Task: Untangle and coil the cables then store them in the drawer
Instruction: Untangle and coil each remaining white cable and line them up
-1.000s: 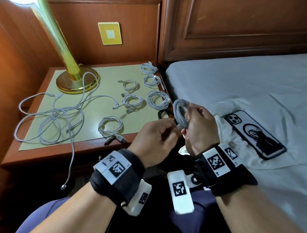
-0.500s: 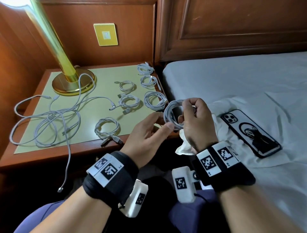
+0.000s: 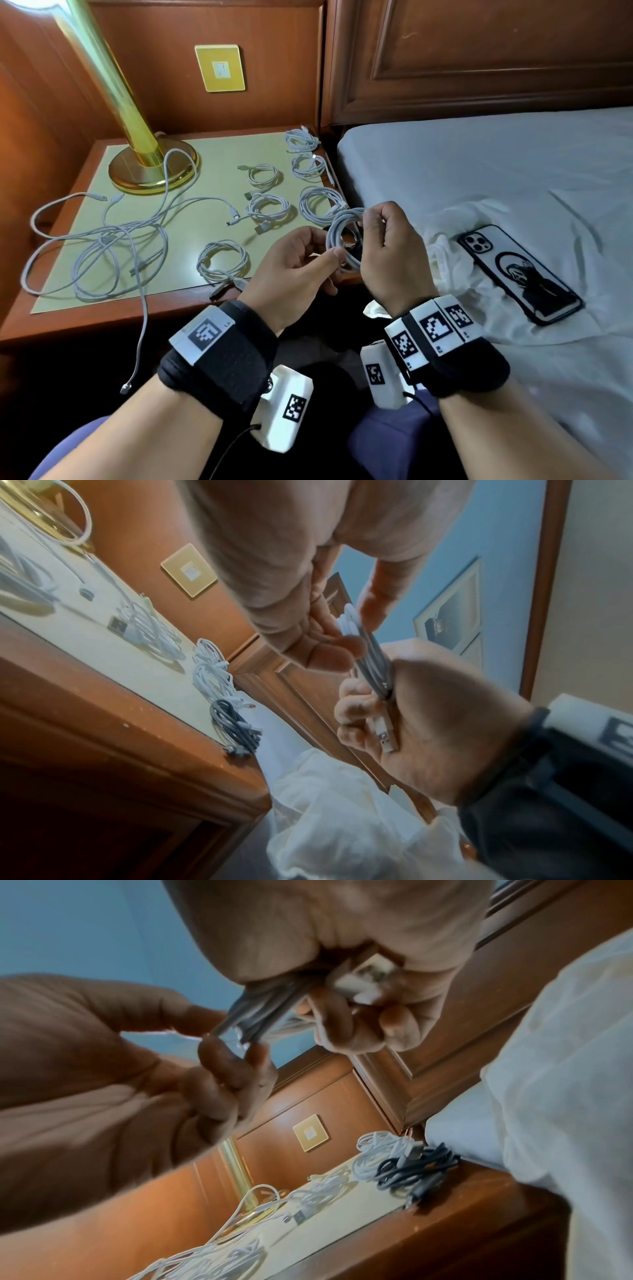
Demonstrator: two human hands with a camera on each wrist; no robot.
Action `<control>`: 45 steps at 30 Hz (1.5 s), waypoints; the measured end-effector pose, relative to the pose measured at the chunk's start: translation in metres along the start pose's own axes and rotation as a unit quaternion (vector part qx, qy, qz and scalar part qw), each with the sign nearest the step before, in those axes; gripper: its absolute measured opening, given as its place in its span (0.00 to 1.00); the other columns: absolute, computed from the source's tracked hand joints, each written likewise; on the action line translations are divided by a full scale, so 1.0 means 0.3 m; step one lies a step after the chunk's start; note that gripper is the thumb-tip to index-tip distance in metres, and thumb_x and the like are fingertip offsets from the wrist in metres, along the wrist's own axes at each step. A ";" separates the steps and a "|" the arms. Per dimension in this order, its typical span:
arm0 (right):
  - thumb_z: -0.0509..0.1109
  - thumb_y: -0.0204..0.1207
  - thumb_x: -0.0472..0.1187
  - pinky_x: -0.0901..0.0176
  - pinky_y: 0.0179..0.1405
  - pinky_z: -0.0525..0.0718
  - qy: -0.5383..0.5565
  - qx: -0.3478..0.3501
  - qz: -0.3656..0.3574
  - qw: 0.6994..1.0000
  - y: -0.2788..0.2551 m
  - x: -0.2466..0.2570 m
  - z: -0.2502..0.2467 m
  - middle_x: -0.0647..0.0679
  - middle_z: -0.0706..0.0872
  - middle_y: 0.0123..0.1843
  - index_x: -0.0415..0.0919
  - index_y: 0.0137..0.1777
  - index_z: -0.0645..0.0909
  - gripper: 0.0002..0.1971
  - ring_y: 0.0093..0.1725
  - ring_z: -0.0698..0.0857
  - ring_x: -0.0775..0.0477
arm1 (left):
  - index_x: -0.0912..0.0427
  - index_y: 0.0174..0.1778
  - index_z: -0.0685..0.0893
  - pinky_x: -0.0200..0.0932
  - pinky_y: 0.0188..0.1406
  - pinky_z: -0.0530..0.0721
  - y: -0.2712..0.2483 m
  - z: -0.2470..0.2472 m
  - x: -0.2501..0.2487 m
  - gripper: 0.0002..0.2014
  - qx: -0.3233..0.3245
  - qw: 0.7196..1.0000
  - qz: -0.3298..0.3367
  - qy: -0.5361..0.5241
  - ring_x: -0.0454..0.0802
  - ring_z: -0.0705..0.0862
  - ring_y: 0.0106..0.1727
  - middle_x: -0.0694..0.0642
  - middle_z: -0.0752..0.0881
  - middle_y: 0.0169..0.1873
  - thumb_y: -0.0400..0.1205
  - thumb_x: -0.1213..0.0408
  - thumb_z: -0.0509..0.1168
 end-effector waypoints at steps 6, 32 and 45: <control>0.62 0.87 0.49 0.67 0.45 0.72 0.044 0.083 0.005 0.996 -0.025 0.008 0.032 0.50 0.84 0.54 0.43 0.62 0.73 0.11 0.50 0.83 0.52 | 0.65 0.43 0.82 0.45 0.31 0.83 0.010 -0.037 -0.005 0.11 -0.015 0.998 -0.064 0.018 0.53 0.83 0.29 0.59 0.85 0.29 0.80 0.61 0.75; 0.74 0.72 0.49 0.46 0.71 0.81 -0.040 0.245 0.110 0.963 -0.090 -0.072 0.249 0.48 0.78 0.72 0.47 0.79 0.70 0.34 0.66 0.83 0.47 | 0.61 0.57 0.88 0.40 0.48 0.75 0.059 -0.176 0.057 0.12 -0.114 0.865 -0.146 0.465 0.55 0.84 0.56 0.59 0.88 0.58 0.85 0.57 0.68; 0.75 0.75 0.44 0.58 0.62 0.78 -0.078 0.200 0.089 0.973 -0.128 -0.027 0.203 0.50 0.63 0.66 0.55 0.65 0.64 0.26 0.59 0.82 0.45 | 0.54 0.67 0.86 0.34 0.56 0.71 0.044 -0.239 0.018 0.15 -0.113 0.874 -0.099 0.462 0.48 0.82 0.63 0.50 0.86 0.64 0.85 0.59 0.68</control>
Point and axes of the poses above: each hand's wrist, its own y-axis towards the middle knuckle, its own z-axis out of the palm, x = y × z, the point moved 2 cm from there along y, towards the middle knuckle
